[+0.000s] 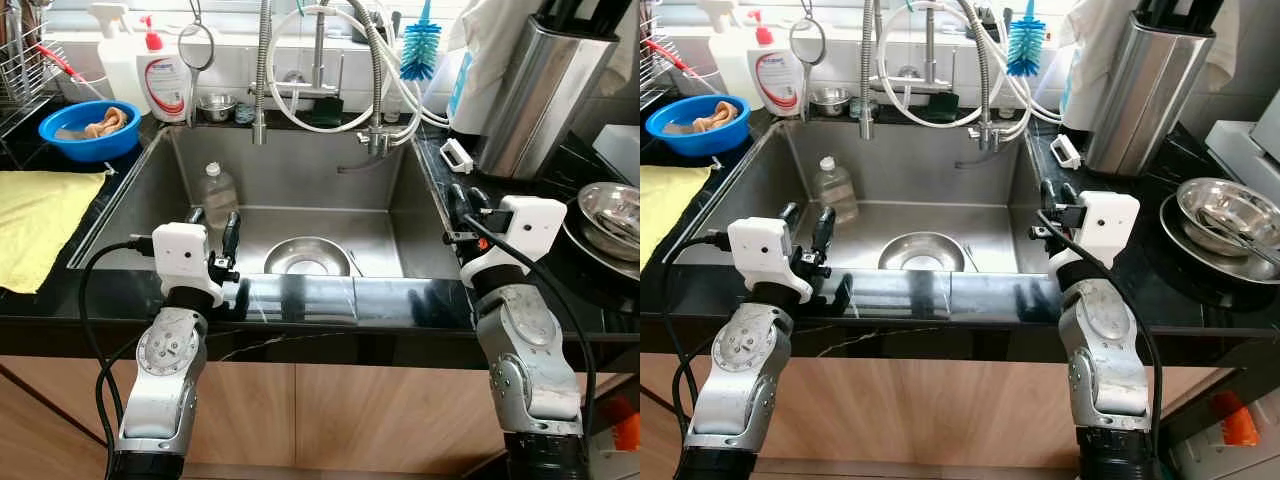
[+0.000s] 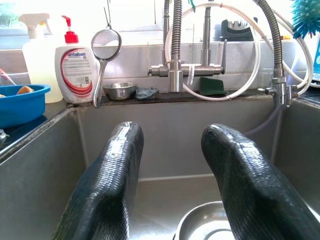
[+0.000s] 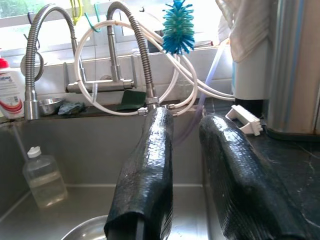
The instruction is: Kitchen organization
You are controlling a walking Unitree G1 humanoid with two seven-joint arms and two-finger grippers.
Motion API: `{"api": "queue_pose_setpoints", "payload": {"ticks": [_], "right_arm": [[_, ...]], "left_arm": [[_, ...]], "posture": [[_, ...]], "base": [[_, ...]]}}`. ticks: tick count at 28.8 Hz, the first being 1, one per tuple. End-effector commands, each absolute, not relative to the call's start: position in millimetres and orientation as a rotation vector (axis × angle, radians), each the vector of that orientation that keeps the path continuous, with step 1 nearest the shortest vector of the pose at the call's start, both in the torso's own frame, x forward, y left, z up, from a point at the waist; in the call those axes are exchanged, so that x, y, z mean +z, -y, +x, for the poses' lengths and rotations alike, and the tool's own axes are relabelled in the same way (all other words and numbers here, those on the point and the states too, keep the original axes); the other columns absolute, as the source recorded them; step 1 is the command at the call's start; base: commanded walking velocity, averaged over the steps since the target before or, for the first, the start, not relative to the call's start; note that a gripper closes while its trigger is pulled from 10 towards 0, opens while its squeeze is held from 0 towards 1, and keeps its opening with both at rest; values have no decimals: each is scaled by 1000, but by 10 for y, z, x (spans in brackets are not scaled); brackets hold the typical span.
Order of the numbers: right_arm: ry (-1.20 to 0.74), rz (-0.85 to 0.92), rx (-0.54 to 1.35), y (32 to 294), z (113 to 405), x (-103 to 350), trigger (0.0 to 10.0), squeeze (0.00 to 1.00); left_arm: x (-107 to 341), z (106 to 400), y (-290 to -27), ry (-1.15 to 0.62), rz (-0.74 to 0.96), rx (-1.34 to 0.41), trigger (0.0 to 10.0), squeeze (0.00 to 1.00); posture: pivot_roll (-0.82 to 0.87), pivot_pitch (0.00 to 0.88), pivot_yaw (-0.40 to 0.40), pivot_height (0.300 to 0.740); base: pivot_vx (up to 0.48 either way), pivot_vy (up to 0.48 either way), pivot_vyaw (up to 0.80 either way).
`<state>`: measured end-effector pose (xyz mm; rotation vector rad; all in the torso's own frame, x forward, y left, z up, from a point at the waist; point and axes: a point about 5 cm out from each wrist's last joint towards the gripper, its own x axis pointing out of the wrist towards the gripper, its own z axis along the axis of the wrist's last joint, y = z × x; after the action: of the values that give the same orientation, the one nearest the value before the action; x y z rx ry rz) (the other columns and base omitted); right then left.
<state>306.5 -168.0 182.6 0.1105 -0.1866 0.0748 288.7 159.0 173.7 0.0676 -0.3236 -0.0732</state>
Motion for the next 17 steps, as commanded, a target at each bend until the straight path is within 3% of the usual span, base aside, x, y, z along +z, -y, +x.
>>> {"api": "queue_pose_setpoints", "payload": {"ticks": [1,7,17], "right_arm": [[202,112,82,1655,3083,1901,10000,0],[208,97,91,1636,3107,1949,10000,0],[151,-50,119,1579,3112,1940,10000,0]], "left_arm": [[1739,2884,-1576,329,71,-73,10000,0],[1739,2884,-1590,332,69,-69,10000,0],[1715,2887,-1566,318,54,-84,10000,0]], "posture": [[-99,0,-36,706],[-99,0,-36,706],[-104,0,-37,706]], "base": [[0,-472,0],[0,-472,0],[0,0,0]]}}
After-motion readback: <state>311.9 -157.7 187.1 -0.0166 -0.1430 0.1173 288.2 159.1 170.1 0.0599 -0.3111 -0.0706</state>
